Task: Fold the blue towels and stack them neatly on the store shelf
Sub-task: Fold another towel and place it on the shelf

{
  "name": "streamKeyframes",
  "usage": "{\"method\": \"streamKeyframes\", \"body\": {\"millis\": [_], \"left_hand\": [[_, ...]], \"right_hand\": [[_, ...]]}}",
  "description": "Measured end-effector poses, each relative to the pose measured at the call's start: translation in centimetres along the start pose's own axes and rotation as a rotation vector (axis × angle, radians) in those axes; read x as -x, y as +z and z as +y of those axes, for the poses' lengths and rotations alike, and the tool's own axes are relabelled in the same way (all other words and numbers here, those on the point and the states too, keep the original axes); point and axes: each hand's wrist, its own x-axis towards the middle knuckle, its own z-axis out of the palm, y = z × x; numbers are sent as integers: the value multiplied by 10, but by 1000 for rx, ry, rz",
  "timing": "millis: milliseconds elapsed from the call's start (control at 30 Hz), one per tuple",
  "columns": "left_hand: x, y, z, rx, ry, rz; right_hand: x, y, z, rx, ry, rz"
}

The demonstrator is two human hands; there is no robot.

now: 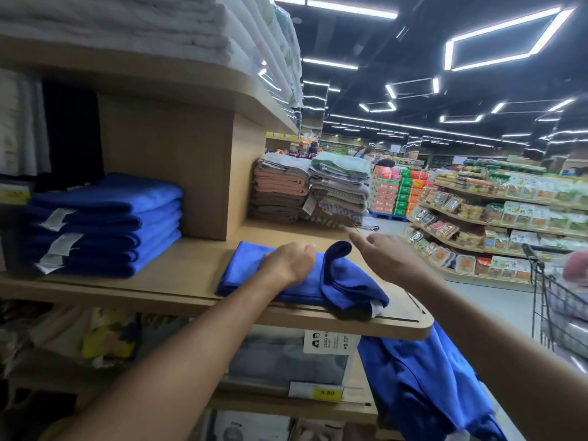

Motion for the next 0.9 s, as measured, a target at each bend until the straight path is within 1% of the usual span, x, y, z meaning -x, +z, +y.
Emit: {"method": "streamKeyframes", "body": {"millis": [33, 67, 100, 167, 233, 267, 300, 333, 367, 400, 433, 467, 500, 533, 567, 600, 633, 667, 700, 733, 767, 833, 900], "left_hand": [[-1, -7, 3, 170, -13, 22], [-2, -14, 8, 286, -5, 11], [-2, -20, 15, 328, 13, -34], [-5, -28, 31, 268, 8, -154], [-11, -30, 44, 200, -35, -173], [-16, -29, 50, 232, -71, -163], [-20, -29, 55, 307, -112, -161], [-24, -30, 61, 437, -150, -176], [-26, -32, 66, 605, -187, -220], [-26, -36, 72, 798, -211, -313], [-26, -40, 75, 994, -216, -429], [-25, -43, 77, 1149, -213, -492], [-25, -44, 78, 1218, -203, -483], [-25, -42, 76, 1172, -188, -408], [-21, -39, 72, 989, -161, -292], [-16, -35, 64, 689, -116, -164], [-11, -31, 53, 355, -54, -73], [-3, -25, 41, 63, -2, -58], [4, -19, 29, -142, 14, -101], [10, -13, 16, -253, -5, -161], [15, -8, 4, -287, -26, -201], [20, -3, -7, -281, -30, -234], [20, -2, -8, -297, -36, -261]], "right_hand": [[7, 1, 2, -19, -7, -43], [14, 3, 4, -30, -28, -95], [21, 6, 4, -11, -69, -123], [29, 11, 3, 67, -141, -109], [29, 12, 2, 36, -130, -97], [24, 11, 1, -17, -89, -112], [20, 9, 0, -83, -30, -144], [16, 5, -2, -182, 55, -193], [13, 2, -4, -332, 159, -254], [9, 0, -3, -510, 265, -316], [5, -2, -1, -677, 328, -360], [2, -5, 3, -818, 338, -380], [-2, -7, 9, -929, 340, -390], [-7, -10, 16, -997, 376, -395], [-11, -12, 23, -1005, 453, -398], [-14, -12, 29, -945, 541, -389], [-15, -13, 32, -844, 595, -367], [-16, -13, 33, -731, 609, -345], [-16, -14, 32, -637, 598, -327], [-17, -16, 31, -553, 577, -313], [-19, -17, 29, -469, 556, -304], [-19, -21, 25, -303, 497, -314], [-19, -25, 21, -204, 447, -321]]}}
